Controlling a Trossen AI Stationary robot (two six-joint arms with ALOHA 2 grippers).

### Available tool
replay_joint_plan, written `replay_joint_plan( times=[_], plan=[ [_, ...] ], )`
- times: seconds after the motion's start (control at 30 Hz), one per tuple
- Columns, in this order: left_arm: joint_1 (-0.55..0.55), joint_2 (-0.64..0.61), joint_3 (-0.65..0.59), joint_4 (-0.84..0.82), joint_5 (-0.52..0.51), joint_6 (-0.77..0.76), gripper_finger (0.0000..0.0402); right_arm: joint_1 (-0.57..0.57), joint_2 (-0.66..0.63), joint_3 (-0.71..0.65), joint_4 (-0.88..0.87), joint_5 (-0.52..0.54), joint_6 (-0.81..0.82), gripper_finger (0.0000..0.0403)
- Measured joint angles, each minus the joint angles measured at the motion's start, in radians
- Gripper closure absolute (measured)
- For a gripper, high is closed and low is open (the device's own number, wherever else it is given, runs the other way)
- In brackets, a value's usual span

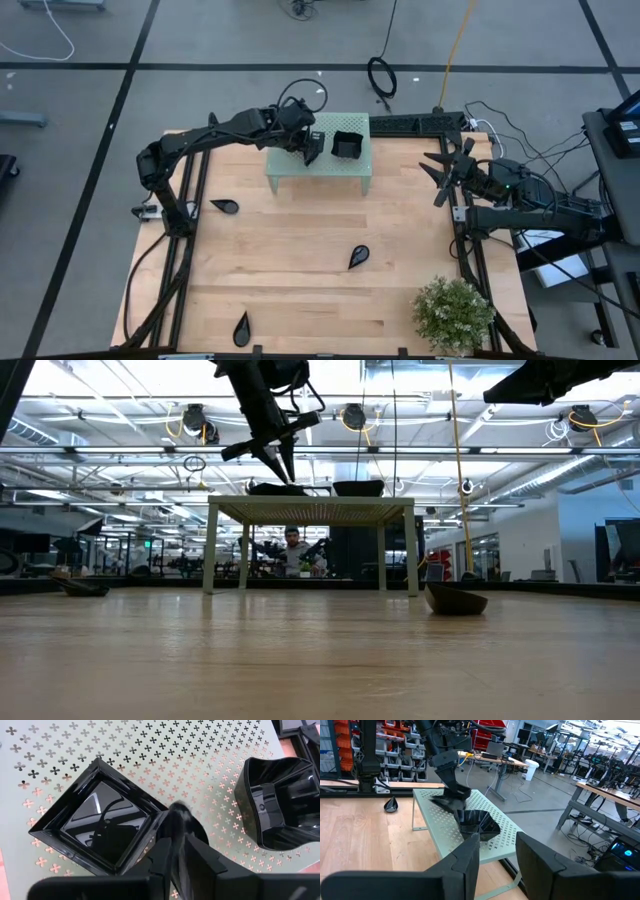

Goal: Pick & Place Mini shaped plates
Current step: Stack the black drop shaped plate on top of the other black drop shaped plate on the shelf, then move the black drop shaped plate near the shelf

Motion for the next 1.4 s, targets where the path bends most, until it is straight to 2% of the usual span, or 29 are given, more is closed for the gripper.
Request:
replay_joint_plan(
  times=[0.2, 0.43, 0.63, 0.87, 1.03, 1.13, 1.4],
  plan=[
    [0.000, 0.000, 0.000, 0.000, 0.004, 0.000, 0.0339, 0.000, 0.000, 0.000, 0.000, 0.000, 0.000, 0.0287],
    [0.007, -0.040, 0.000, -0.048, 0.063, 0.056, 0.0339, 0.000, 0.000, 0.000, 0.000, 0.000, 0.000, 0.0287],
    [-0.019, -0.111, 0.001, -0.332, 0.108, 0.100, 0.0339, 0.000, 0.000, 0.000, 0.000, 0.000, 0.000, 0.0287],
    [-0.072, -0.150, -0.007, -0.695, 0.075, 0.130, 0.0339, 0.000, 0.000, 0.000, 0.000, 0.000, 0.000, 0.0287],
    [-0.090, -0.147, -0.129, -0.703, 0.128, 0.301, 0.0339, 0.000, 0.000, 0.000, 0.000, 0.000, 0.000, 0.0287],
    [-0.089, -0.150, -0.247, -0.703, 0.132, 0.414, 0.0339, 0.000, 0.000, 0.000, 0.000, 0.000, 0.000, 0.0287],
    [-0.115, -0.149, -0.502, -0.660, 0.163, 0.582, 0.0339, 0.000, 0.000, 0.000, 0.000, 0.000, 0.000, 0.0287]
  ],
)
